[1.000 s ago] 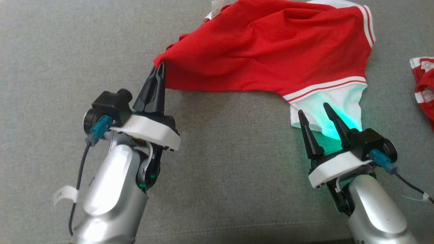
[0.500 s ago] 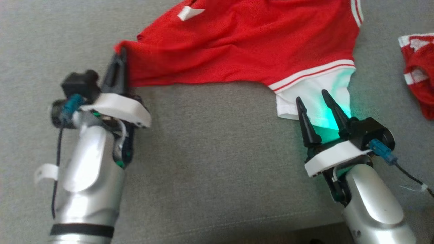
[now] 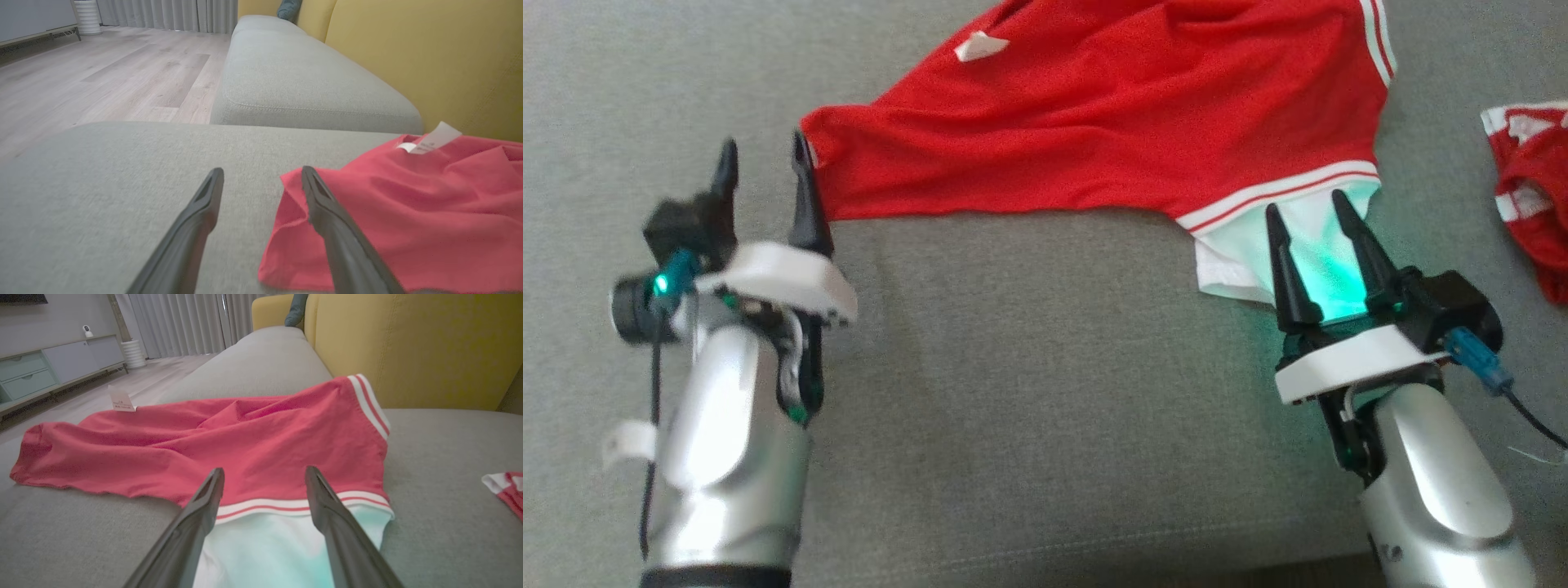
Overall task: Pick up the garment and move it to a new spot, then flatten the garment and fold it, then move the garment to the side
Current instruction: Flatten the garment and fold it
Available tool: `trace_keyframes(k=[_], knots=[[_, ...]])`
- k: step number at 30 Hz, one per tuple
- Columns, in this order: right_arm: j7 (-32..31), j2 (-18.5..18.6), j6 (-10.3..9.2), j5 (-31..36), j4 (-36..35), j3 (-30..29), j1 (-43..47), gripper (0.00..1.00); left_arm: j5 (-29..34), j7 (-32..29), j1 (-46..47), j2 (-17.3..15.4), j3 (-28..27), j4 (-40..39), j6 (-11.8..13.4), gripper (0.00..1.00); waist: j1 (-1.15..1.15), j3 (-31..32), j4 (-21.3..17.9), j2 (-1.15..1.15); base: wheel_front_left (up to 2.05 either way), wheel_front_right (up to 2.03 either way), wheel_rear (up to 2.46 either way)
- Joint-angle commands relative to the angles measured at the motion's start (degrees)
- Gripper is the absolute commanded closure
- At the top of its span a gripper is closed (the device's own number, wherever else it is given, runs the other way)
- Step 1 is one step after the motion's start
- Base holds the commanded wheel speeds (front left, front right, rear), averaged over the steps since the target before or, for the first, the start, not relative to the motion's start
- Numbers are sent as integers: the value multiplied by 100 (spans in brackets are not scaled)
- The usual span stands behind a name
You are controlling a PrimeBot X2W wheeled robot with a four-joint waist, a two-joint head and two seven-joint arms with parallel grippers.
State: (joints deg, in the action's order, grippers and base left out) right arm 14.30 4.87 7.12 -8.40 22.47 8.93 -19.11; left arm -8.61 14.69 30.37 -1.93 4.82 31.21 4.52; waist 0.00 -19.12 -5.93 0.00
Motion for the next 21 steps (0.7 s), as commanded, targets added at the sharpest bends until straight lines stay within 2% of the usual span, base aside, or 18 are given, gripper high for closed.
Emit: trace_keyframes(k=[1, 11, 16, 21], knots=[[70, -65, 36, 64, -212, 35, 94, 0, 45, 31, -146, -107, -126, -204, 21, 0, 0, 151, 135, 0, 0, 0, 0], [70, -192, 36, 294, -226, -617, 465, 0, 30, 31, -1201, -96, 378, -924, 220, 0, 0, 719, 516, 0, 0, 0, 0], [70, -197, 36, 140, -122, -679, 655, 0, 49, 31, -1612, -96, 430, -1204, 349, 0, 0, 992, 621, 0, 0, 0, 0], [70, -198, 36, 91, 9, -693, 826, 0, 87, 31, -1989, -96, 353, -1271, 371, 0, 0, 1265, 646, 0, 0, 0, 0]])
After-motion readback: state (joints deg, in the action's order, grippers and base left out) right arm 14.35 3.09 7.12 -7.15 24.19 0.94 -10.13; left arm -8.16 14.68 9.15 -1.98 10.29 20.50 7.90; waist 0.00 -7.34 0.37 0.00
